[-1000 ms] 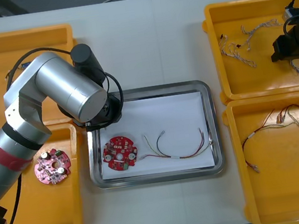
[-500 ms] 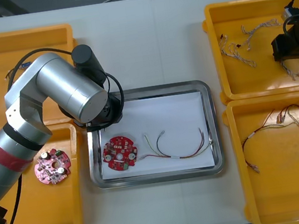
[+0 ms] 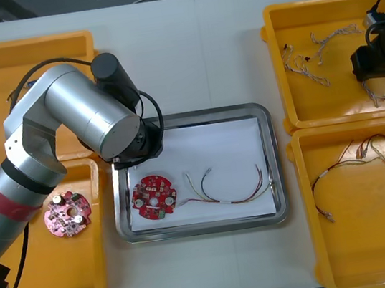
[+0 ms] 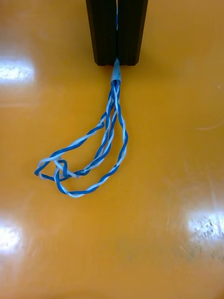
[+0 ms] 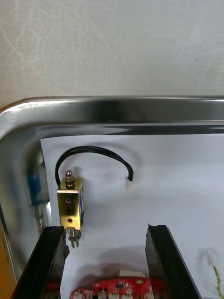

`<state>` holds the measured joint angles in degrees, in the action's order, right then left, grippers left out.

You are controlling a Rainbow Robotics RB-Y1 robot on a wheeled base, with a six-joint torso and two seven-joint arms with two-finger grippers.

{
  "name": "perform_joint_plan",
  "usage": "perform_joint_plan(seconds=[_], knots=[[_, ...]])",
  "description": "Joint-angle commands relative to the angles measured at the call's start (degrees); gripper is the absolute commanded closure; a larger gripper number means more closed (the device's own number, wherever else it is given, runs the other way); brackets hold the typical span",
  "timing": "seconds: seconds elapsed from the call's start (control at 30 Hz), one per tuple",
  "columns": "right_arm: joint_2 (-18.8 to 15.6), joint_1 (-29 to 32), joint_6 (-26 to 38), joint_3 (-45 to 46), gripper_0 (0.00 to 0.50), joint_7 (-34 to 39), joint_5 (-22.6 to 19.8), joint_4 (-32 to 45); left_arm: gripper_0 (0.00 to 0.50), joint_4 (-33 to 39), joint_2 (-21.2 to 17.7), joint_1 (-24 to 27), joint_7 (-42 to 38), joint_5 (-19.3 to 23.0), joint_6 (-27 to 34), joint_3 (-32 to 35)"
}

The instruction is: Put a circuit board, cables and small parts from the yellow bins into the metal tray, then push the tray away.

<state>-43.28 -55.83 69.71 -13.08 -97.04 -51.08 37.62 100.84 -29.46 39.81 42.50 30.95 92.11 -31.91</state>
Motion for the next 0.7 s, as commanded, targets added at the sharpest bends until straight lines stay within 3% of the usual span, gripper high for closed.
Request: perform_joint_plan(seconds=[0.03, 0.33, 0.7], knots=[[-3.92, 0.02, 2.09, 2.62, 0.500, -4.03, 0.19, 3.69, 0.000, 5.42, 0.89, 0.00, 2.76, 1.31, 3.77, 3.34], [-6.20, 0.02, 8.16, 7.36, 0.500, -6.14, 1.77, 8.26, 0.000, 12.19, -0.95, 1.05, 2.68, 3.07, 12.65, 8.88], [-7.17, 0.02, 19.23, 12.29, 0.500, -9.40, 4.93, 16.53, 0.000, 15.97, -5.52, 1.14, 4.43, 8.52, 17.22, 17.49]])
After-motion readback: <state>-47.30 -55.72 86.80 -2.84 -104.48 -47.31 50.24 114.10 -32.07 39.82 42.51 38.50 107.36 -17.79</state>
